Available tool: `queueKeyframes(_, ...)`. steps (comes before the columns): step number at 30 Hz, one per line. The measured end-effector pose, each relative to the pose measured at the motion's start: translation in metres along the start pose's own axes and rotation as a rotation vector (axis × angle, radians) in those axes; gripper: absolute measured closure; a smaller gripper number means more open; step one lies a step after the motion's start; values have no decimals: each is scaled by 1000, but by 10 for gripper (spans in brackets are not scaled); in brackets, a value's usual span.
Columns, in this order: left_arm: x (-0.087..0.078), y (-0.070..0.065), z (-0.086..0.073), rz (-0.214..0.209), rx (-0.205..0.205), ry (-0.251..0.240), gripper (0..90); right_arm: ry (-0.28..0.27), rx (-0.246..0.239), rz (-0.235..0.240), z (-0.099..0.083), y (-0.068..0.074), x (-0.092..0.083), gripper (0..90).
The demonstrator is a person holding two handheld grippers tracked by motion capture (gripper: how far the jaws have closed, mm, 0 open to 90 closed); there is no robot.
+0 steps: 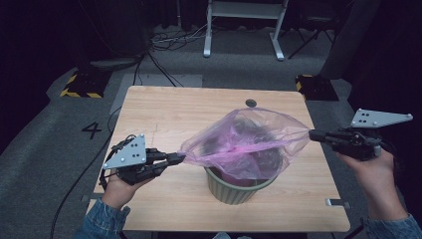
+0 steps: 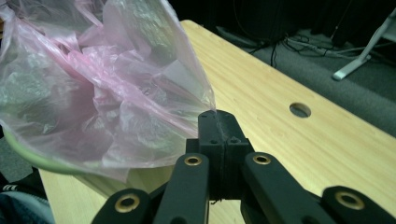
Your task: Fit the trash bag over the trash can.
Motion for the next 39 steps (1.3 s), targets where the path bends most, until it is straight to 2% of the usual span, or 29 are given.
queueKeyframes(6,-12,1,-1,-2,-5,-2,896,0,2,-6,-1,0,-9,900)
queueKeyframes(11,-23,-1,3,12,4,-14,896,8,2,-9,-1,3,-19,900)
queueKeyframes(13,-22,-2,3,22,7,-16,893,19,-3,-8,-1,5,-22,900)
queueKeyframes(14,-21,-1,3,39,3,-20,858,24,-7,-8,0,8,-22,900)
queueKeyframes(15,-19,0,3,43,-4,-20,773,29,-13,-11,0,10,-21,900)
queueKeyframes(17,-15,3,4,27,-37,-18,638,24,-22,-6,0,13,-18,896)
queueKeyframes(19,-10,4,8,16,-48,-15,525,15,-26,0,1,15,-15,886)
queueKeyframes(22,-8,2,15,1,-40,-13,438,9,-28,5,2,15,-10,878)
queueKeyframes(24,-9,2,21,5,-31,-20,400,7,-33,5,2,14,-7,864)
queueKeyframes(28,-13,7,32,22,-29,-30,379,-5,-42,-5,4,14,-5,794)
queueKeyframes(32,-11,13,44,30,-38,-36,367,-34,-64,-27,8,13,-2,622)
queueKeyframes(34,-4,12,46,17,-35,-21,365,-53,-79,-28,10,13,-1,545)
queueKeyframes(36,6,8,45,16,-12,11,366,-66,-85,-27,11,13,2,499)
queueKeyframes(39,15,5,40,0,-7,30,366,-76,-85,0,11,12,8,476)
Point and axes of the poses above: each handheld gripper's, and its own axes: x roughly forward along the jaws, z roughly out of its top, y roughly to its left, the point moved 4 cm from there along x, roughly forward along the jaws, and after that the axes turned 10 degrees about -y, right-handed, at the moved point
